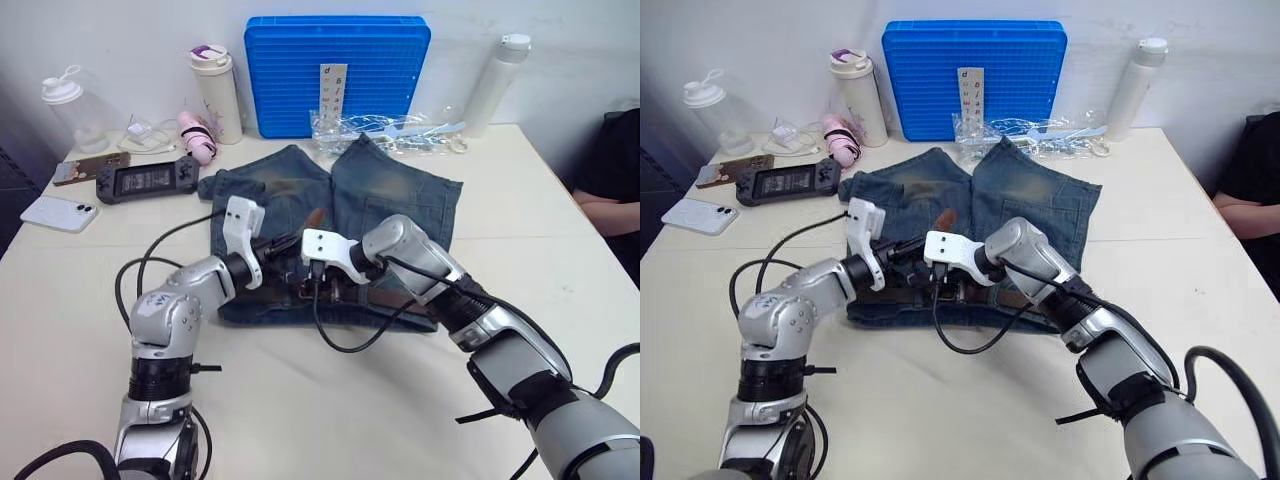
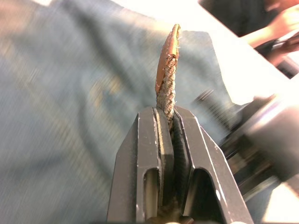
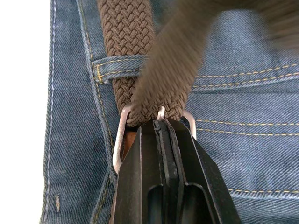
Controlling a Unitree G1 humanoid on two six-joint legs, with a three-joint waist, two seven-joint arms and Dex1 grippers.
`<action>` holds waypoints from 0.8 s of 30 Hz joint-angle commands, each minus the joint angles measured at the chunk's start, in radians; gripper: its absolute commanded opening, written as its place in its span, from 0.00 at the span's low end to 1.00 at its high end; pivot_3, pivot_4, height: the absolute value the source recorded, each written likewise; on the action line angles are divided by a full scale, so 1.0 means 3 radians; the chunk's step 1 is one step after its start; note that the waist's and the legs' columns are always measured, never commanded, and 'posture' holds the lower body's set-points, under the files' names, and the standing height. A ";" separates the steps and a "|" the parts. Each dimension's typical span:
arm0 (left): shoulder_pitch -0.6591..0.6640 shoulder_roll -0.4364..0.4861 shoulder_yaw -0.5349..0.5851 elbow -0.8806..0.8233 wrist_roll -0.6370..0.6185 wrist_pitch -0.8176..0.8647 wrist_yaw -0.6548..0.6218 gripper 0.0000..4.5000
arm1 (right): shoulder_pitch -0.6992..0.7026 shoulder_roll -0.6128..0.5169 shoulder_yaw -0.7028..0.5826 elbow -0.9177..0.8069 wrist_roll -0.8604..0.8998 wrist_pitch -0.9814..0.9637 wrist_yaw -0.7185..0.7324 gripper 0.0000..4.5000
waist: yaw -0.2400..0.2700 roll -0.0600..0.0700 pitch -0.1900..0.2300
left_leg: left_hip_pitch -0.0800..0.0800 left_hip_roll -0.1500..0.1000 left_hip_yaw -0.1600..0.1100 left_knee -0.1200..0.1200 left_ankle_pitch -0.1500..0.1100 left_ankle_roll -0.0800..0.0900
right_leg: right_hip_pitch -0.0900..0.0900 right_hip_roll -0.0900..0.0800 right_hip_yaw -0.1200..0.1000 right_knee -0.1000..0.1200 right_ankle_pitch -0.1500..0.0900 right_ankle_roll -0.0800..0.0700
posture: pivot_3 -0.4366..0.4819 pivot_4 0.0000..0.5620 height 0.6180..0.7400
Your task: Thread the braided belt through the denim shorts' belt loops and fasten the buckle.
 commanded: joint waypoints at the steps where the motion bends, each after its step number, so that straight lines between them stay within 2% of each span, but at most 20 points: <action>1: -0.0413 -0.0030 0.0310 -0.0010 -0.0405 -0.0125 -0.0148 0.00 | 0.0438 -0.0049 0.0532 0.0353 -0.0343 0.0107 0.0045 0.01 | 0.0003 0.0001 0.0001 | 0.0003 0.0002 0.0000 -0.0001 -0.0001 -0.0001 | 0.0003 0.0006 0.0004 -0.0001 -0.0001 -0.0001 | 0.48 0.27 0.58; 6: -0.0972 -0.0100 0.0354 0.0375 -0.0732 -0.0070 -0.0368 0.00 | 0.0551 -0.0076 0.0544 0.0267 -0.0385 0.0080 0.0107 0.01 | 0.0009 0.0002 0.0003 | 0.0014 0.0019 -0.0004 0.0000 -0.0007 -0.0012 | 0.0018 0.0018 0.0017 -0.0007 -0.0006 -0.0010 | 0.48 0.27 0.58; 12: -0.1896 -0.0430 0.0218 0.1387 -0.0609 -0.0406 -0.0672 0.00 | 0.0765 -0.0194 0.0655 -0.0004 -0.0420 0.0074 0.0272 0.01 | 0.0046 0.0002 0.0011 | 0.0013 0.0016 -0.0009 0.0001 -0.0008 -0.0012 | 0.0022 0.0022 0.0014 -0.0011 -0.0006 -0.0010 | 0.48 0.27 0.58; 17: -0.2400 -0.0669 0.0219 0.1963 -0.0543 -0.0658 -0.0886 0.00 | 0.0877 -0.0231 0.0664 -0.0153 -0.0446 0.0130 0.0311 0.01 | 0.0093 0.0003 0.0018 | 0.0012 0.0012 -0.0007 -0.0001 -0.0011 -0.0007 | 0.0024 0.0021 0.0014 -0.0020 -0.0006 -0.0008 | 0.48 0.27 0.58; 20: -0.2507 -0.0748 0.0100 0.2110 -0.0420 -0.0692 -0.0958 0.00 | 0.0909 -0.0232 0.0652 -0.0172 -0.0461 0.0142 0.0295 0.01 | 0.0110 0.0002 0.0021 | 0.0008 0.0012 -0.0010 0.0002 -0.0011 -0.0007 | 0.0024 0.0020 0.0012 -0.0022 -0.0006 -0.0008 | 0.48 0.27 0.58; 24: -0.2272 -0.0616 -0.0209 0.1989 -0.0075 -0.0642 -0.0995 0.00 | 0.0934 -0.0222 0.0485 -0.0232 -0.0403 0.0096 0.0201 0.01 | 0.0110 0.0002 0.0021 | 0.0010 0.0006 -0.0012 0.0002 -0.0011 -0.0005 | 0.0029 0.0017 0.0012 -0.0023 -0.0006 -0.0006 | 0.48 0.27 0.58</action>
